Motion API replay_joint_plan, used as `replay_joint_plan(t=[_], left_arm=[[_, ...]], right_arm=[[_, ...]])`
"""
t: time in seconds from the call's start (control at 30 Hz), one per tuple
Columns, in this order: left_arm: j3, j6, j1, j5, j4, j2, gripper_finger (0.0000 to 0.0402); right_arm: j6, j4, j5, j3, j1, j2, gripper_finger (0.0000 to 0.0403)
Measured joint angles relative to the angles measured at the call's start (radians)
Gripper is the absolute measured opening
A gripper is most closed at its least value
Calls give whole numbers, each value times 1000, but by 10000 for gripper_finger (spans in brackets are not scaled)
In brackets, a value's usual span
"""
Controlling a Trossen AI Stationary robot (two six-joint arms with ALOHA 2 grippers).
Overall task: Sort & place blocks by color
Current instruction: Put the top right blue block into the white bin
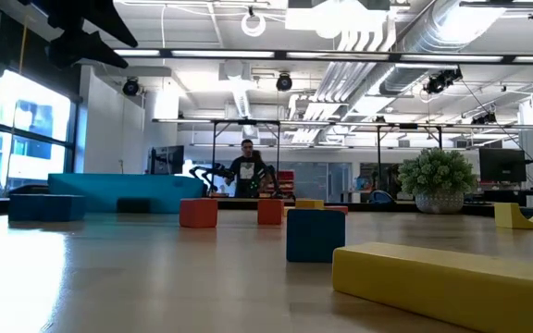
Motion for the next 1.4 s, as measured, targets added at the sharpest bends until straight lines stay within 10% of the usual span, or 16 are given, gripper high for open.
replay_joint_plan(t=[1.4], left_arm=[[0, 152, 6, 8, 2, 18, 197]], right_arm=[[78, 80, -115, -1, 167, 213, 155]])
